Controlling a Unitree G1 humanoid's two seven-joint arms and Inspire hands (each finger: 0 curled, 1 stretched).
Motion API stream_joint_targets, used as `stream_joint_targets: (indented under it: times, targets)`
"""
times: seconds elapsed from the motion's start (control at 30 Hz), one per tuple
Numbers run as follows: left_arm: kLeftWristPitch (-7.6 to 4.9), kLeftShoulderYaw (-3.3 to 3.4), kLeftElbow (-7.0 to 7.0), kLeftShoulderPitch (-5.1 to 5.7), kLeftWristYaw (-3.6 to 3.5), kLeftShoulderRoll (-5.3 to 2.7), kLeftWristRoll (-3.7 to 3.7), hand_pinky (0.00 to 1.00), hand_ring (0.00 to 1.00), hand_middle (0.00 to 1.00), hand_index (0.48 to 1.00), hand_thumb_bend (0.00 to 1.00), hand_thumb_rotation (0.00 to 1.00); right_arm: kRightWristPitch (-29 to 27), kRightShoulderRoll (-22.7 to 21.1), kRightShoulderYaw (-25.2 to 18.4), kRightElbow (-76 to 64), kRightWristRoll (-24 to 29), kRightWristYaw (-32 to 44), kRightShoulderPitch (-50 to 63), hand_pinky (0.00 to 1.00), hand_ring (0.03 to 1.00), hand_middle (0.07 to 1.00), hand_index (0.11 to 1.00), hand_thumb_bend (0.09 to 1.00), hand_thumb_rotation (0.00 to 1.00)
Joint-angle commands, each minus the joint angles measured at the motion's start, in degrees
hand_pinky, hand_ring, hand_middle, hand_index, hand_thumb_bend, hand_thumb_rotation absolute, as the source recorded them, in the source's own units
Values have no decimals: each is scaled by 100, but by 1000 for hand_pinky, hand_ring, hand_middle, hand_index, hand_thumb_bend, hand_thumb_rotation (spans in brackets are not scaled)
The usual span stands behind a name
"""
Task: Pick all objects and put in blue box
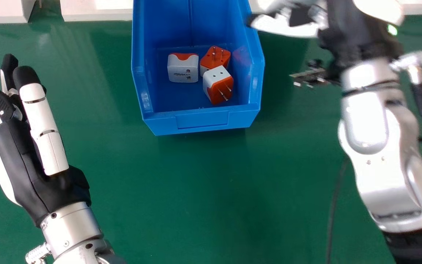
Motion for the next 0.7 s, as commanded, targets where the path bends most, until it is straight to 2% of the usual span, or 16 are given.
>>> stream_joint_targets:
  times: [0.0, 0.2, 0.37, 0.5, 0.6, 0.67]
  targets:
    - [-71, 5, -99, -43, 49, -556, 21, 923, 956, 948, 916, 546, 795, -388, 102, 184, 430, -74, -83, -445, 367, 416, 475, 526, 499, 0]
    - [-102, 25, -60, -92, 28, -512, 6, 933, 955, 950, 931, 541, 806, -1065, 442, 733, 2098, -449, -517, -1132, 344, 412, 490, 526, 498, 0]
    - [-92, 63, -7, -207, 69, -528, 36, 927, 949, 943, 930, 535, 813, -1428, 761, 995, 3866, -486, -776, -1631, 340, 423, 487, 533, 497, 0]
    - [-133, 68, 27, -234, 14, -488, 17, 934, 954, 948, 941, 525, 836, -1741, 901, 1257, 5540, -688, -1406, -2183, 342, 437, 492, 528, 497, 0]
    - [-165, 56, 46, -240, 4, -517, -18, 934, 956, 953, 945, 523, 839, -1825, 995, 1404, 6535, -772, -1693, -2536, 348, 449, 494, 525, 497, 0]
    - [-177, 40, 42, -225, -10, -510, 3, 936, 958, 956, 949, 531, 831, -1901, 1021, 1437, 6928, -750, -1785, -2655, 345, 451, 493, 525, 498, 0]
